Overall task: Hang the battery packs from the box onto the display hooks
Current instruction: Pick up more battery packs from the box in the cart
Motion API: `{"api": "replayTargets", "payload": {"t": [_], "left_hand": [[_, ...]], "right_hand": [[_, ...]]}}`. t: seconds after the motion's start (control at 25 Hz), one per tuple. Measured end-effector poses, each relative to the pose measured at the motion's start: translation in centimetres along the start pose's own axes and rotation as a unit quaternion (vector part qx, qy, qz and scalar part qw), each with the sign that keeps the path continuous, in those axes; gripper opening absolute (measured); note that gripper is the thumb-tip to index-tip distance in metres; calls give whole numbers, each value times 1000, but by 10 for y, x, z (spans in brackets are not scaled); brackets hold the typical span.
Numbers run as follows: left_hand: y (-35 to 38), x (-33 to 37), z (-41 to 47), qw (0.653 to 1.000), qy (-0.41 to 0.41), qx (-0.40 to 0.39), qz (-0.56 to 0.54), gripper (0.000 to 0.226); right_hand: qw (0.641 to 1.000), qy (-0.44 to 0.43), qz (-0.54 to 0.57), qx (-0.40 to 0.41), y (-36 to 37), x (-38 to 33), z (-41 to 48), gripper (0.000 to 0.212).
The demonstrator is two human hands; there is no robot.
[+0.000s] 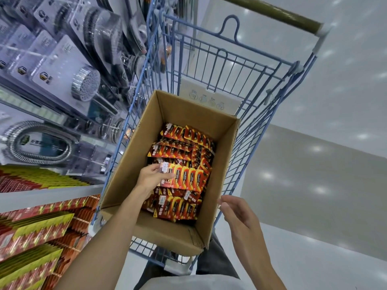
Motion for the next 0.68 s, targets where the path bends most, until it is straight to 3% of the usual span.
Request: {"api": "replayTargets", "payload": {"t": [0.16,0.24,0.32,0.4,0.48,0.68], "left_hand": [[11,3,-2,992,-60,11,-111,68],[26,4,-5,965,-130,32,-225,75],[45,7,-10,946,-150,46,-285,64],[68,7,-16,958,-123,10,-257,39],[85,6,-24,976,-83,-21,-200,29],[67,17,-26,971,-38,17,-235,7]], "right_hand": [[1000,9,-10,3,3,4,0,14],[1000,16,-10,0,4,6,-1,14],[1000,18,-14,-5,6,7,-1,15],[1000,19,-16,-7,6,8,0,15],[1000,17,-13,-6,4,8,2,15],[1000,6,0,-12,6,5,7,12]]}}
Point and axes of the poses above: each hand's wrist, its own z-axis towards the middle knuckle, its own y-axis out of the palm, x = y × z, the point moved 3 cm from there along z, towards the middle knuckle, and after that the axes turned 15 degrees about x, right-handed, at the moved point
